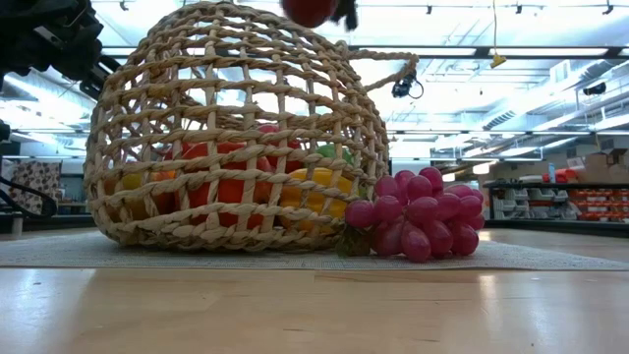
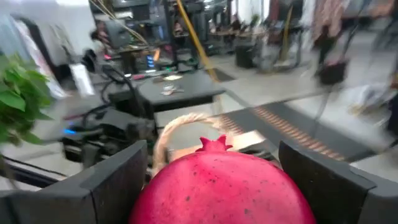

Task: Build produce basket
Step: Put the pomegranate into the brown basket

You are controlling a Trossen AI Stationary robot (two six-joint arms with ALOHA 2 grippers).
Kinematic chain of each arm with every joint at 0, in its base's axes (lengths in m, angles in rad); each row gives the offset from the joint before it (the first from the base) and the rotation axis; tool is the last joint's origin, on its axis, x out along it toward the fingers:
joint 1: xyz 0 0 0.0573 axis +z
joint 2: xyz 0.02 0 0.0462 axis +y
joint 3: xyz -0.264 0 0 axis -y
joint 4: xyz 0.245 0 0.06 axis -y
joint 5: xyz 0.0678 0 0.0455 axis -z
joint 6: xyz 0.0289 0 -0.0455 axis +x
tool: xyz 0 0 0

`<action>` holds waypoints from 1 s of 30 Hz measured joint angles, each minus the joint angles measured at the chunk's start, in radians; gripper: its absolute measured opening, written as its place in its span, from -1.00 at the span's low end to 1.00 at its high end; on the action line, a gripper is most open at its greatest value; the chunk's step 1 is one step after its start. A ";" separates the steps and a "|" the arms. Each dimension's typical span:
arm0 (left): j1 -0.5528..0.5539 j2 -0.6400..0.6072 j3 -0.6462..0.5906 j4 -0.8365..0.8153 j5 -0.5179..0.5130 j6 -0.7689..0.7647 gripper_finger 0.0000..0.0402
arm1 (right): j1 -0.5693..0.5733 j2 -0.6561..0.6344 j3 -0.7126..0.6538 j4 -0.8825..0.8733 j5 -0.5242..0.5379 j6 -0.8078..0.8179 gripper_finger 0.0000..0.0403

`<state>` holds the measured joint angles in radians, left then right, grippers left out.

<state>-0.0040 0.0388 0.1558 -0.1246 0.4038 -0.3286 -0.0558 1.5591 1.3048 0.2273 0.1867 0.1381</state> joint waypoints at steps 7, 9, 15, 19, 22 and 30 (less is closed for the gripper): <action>0.000 0.000 0.000 0.000 0.000 0.000 -0.40 | -0.028 0.136 0.032 0.085 -0.089 0.131 0.81; 0.000 0.000 0.000 -0.001 0.000 0.000 -0.40 | -0.032 0.173 0.083 0.011 -0.105 0.132 0.81; 0.000 0.000 0.000 -0.001 0.000 0.000 -0.40 | -0.024 0.321 0.313 -0.269 -0.133 0.102 0.81; 0.000 0.000 0.000 -0.001 0.000 0.000 -0.40 | -0.017 0.392 0.418 -0.370 -0.140 0.029 0.81; 0.000 0.000 0.000 -0.001 0.000 0.000 -0.40 | -0.018 0.417 0.430 -0.380 -0.140 0.006 0.81; 0.000 0.000 0.000 -0.001 0.000 0.000 -0.40 | -0.018 0.438 0.424 -0.459 -0.150 -0.010 0.81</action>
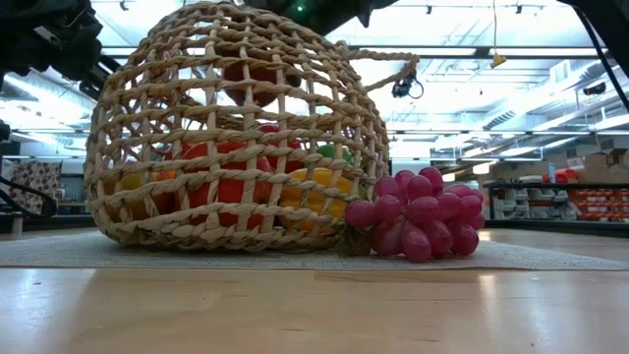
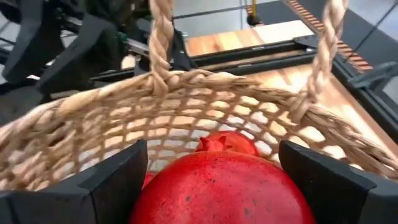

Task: Build produce basket
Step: Put the pomegranate into the brown basket, then put the grapes into the brown basket

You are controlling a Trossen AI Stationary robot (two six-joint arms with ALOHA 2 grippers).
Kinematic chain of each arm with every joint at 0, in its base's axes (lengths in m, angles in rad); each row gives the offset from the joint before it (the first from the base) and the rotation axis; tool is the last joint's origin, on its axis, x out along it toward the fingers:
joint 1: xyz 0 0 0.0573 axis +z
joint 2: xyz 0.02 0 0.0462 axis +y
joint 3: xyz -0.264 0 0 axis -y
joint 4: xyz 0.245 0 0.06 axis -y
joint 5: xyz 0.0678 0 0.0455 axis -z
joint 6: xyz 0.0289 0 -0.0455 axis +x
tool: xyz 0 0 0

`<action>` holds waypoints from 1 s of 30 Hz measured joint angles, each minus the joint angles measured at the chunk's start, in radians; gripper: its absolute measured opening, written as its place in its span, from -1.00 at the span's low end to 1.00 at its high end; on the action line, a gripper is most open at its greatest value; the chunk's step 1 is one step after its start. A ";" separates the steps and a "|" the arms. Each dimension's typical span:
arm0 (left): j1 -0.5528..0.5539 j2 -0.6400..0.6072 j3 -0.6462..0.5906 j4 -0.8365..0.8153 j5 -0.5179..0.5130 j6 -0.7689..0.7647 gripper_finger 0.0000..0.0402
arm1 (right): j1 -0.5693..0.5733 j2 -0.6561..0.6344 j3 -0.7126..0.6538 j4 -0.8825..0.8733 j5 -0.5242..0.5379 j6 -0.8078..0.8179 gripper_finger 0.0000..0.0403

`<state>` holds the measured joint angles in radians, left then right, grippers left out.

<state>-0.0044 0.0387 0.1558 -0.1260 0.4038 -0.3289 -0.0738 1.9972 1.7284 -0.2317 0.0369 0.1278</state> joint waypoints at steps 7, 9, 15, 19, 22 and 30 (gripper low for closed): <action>0.000 0.000 0.000 0.001 0.000 0.000 -0.40 | -0.024 -0.001 -0.010 -0.013 -0.032 0.000 0.93; 0.000 0.000 0.000 0.001 0.000 0.001 -0.40 | -0.027 -0.001 -0.010 -0.006 -0.035 0.004 0.97; 0.000 0.000 0.000 0.001 0.000 0.000 -0.40 | -0.028 -0.024 0.004 0.007 -0.042 -0.006 0.98; 0.000 0.000 0.000 0.001 0.000 0.000 -0.40 | -0.012 -0.079 0.061 -0.025 -0.123 -0.068 0.96; 0.000 0.000 0.000 0.001 0.000 0.000 -0.40 | 0.029 -0.128 0.094 -0.097 -0.152 -0.078 0.95; 0.000 0.000 0.000 0.001 0.000 0.000 -0.40 | 0.258 -0.206 0.098 -0.295 -0.103 -0.179 0.95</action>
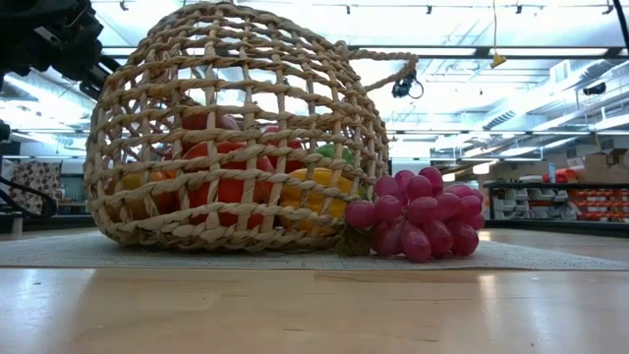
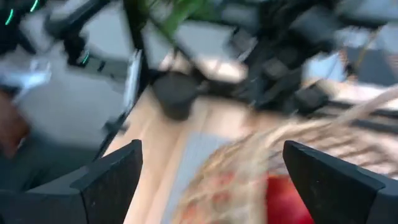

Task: Build produce basket
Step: Put the grapes into the brown basket

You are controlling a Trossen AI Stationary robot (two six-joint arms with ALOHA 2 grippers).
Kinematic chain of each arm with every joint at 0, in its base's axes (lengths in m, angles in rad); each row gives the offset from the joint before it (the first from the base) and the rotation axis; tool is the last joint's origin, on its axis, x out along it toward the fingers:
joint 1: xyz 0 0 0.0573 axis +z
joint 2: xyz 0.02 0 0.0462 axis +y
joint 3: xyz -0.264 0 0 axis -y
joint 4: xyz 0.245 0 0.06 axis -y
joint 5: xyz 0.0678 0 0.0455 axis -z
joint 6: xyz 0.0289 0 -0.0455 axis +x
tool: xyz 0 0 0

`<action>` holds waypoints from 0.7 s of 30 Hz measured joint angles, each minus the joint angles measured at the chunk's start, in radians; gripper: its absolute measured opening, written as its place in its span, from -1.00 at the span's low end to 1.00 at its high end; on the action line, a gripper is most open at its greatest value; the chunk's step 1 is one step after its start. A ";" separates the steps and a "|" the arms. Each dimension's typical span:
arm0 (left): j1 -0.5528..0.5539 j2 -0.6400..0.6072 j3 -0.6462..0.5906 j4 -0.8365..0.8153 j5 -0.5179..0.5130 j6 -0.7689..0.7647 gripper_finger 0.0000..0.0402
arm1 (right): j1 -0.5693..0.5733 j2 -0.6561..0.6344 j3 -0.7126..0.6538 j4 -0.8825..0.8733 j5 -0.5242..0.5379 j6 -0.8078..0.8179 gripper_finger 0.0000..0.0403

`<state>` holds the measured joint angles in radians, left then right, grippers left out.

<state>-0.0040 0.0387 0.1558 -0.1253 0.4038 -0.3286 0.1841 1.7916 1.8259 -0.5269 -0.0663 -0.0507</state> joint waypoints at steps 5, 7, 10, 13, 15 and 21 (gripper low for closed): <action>0.000 0.000 0.000 0.000 0.000 0.000 -0.40 | 0.146 0.023 -0.001 -0.198 0.210 0.099 0.95; 0.000 0.000 0.000 0.000 0.000 0.000 -0.40 | 0.195 0.023 -0.029 -0.268 0.311 0.158 0.95; 0.000 0.000 0.000 0.000 0.000 0.000 -0.40 | 0.255 0.020 -0.100 -0.330 0.418 0.231 0.95; 0.000 0.000 0.000 -0.001 0.000 0.000 -0.40 | 0.296 0.015 -0.178 -0.348 0.420 0.300 0.95; 0.000 0.000 0.000 0.000 0.000 0.000 -0.40 | 0.316 0.014 -0.236 -0.342 0.435 0.328 0.95; 0.000 0.000 0.000 -0.001 0.000 0.000 -0.40 | 0.327 0.009 -0.440 -0.182 0.468 0.345 0.95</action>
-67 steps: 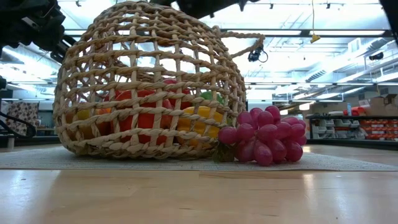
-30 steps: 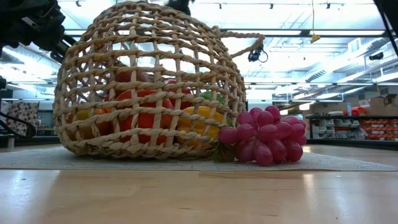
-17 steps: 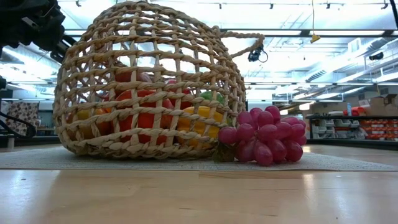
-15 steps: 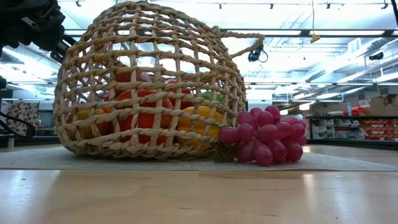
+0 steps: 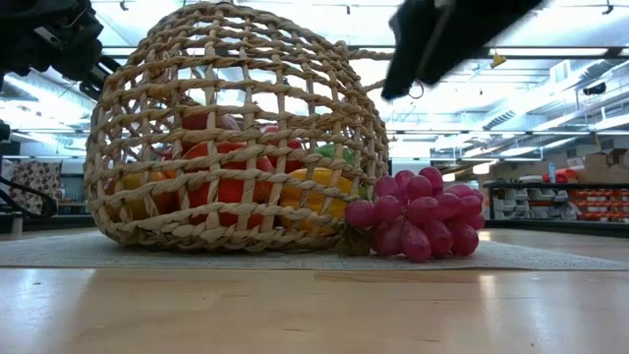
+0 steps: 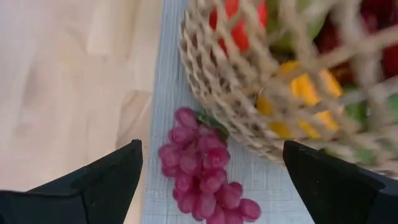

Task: Build produce basket
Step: Put the grapes into the brown basket

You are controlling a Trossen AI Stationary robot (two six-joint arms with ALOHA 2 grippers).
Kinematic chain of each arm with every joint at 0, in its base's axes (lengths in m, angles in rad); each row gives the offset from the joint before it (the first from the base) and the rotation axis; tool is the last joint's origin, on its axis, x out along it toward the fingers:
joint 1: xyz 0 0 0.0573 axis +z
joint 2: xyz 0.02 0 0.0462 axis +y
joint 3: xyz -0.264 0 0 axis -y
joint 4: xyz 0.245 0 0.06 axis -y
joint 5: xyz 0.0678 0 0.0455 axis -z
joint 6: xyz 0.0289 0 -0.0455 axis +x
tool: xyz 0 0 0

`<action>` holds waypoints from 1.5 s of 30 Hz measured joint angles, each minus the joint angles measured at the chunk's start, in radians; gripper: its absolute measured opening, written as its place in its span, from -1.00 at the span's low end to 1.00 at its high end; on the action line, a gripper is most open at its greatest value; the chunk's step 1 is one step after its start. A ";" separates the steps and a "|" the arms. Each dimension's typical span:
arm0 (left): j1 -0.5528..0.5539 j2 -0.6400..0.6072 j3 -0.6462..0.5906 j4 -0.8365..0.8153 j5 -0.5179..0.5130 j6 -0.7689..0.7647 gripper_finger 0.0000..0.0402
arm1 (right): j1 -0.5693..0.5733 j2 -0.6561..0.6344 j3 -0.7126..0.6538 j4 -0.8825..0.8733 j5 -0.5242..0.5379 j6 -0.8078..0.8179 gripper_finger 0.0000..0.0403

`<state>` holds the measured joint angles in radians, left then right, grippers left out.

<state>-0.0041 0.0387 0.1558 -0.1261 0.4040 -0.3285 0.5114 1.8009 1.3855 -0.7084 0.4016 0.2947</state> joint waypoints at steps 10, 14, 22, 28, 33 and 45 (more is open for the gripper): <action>0.000 0.000 0.000 0.000 0.000 0.000 -0.40 | -0.067 -0.003 -0.260 0.290 -0.076 -0.007 0.95; 0.000 0.000 0.000 0.000 0.000 0.000 -0.40 | -0.076 -0.004 -0.317 0.337 -0.059 -0.018 0.93; 0.000 0.000 0.000 0.000 0.000 0.000 -0.40 | -0.076 -0.005 -0.459 0.588 -0.063 -0.028 0.79; 0.000 0.000 0.000 0.000 0.000 0.000 -0.40 | -0.076 -0.006 -0.539 0.758 -0.063 -0.025 0.74; 0.000 0.000 0.000 0.000 0.000 0.000 -0.40 | -0.076 -0.006 -0.572 0.827 -0.056 -0.024 0.73; 0.000 0.000 0.000 0.000 0.000 0.000 -0.40 | -0.090 -0.005 -0.572 0.828 -0.056 -0.007 0.72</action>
<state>-0.0041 0.0389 0.1558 -0.1257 0.4040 -0.3286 0.4210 1.7954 0.8135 0.1192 0.3458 0.2874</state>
